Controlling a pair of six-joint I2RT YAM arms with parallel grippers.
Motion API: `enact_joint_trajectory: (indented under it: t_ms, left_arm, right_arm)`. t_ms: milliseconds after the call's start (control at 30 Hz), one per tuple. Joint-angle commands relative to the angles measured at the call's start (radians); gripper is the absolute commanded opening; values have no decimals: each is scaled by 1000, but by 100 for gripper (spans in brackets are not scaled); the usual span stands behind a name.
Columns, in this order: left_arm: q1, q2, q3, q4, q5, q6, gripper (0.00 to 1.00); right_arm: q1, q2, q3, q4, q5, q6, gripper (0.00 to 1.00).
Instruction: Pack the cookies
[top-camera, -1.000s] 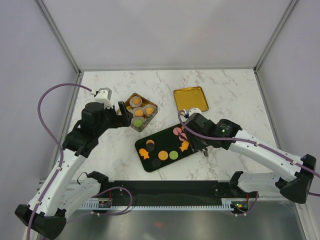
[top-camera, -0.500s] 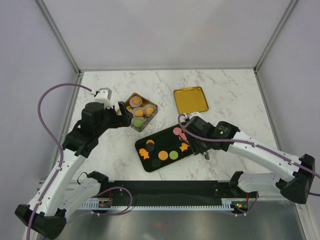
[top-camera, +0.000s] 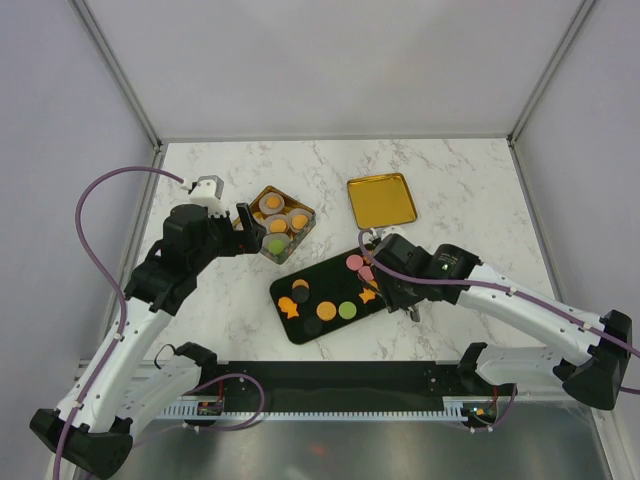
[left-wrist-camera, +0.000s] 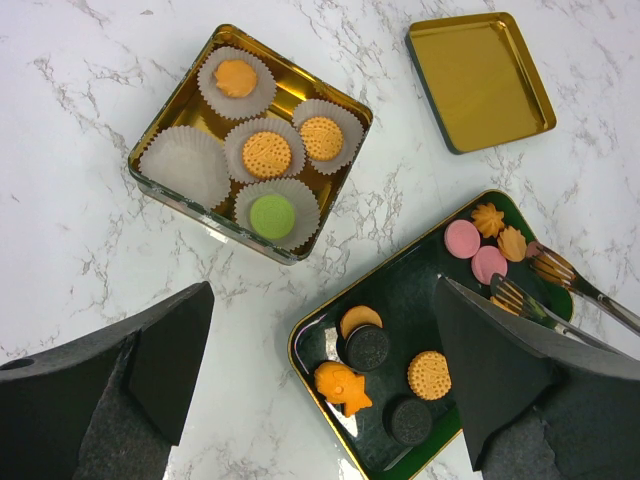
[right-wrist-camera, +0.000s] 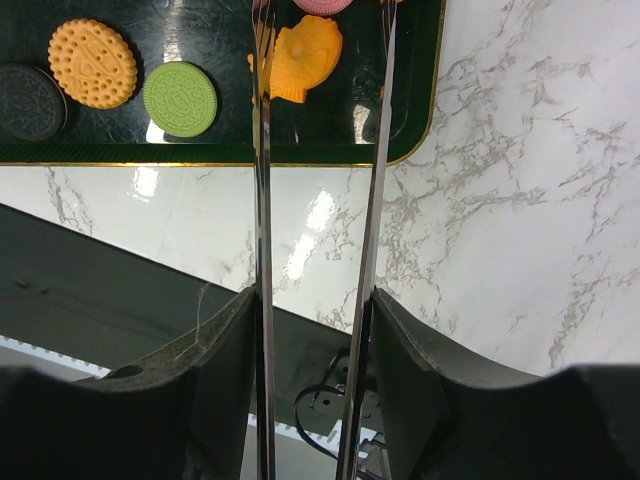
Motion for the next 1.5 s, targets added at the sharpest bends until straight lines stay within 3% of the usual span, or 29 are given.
enact_joint_trajectory:
  t_ms: [0, 1000, 1467]
  left_arm:
    - [6, -5, -2, 46, 14, -11, 100]
    - [7, -12, -5, 46, 11, -12, 100]
    - [7, -17, -8, 46, 2, -9, 100]
  right_arm:
    - [-3, -37, -6, 7, -20, 29, 54]
    - [-6, -48, -68, 21, -175, 64, 54]
    - [-5, 43, 10, 62, -162, 7, 46]
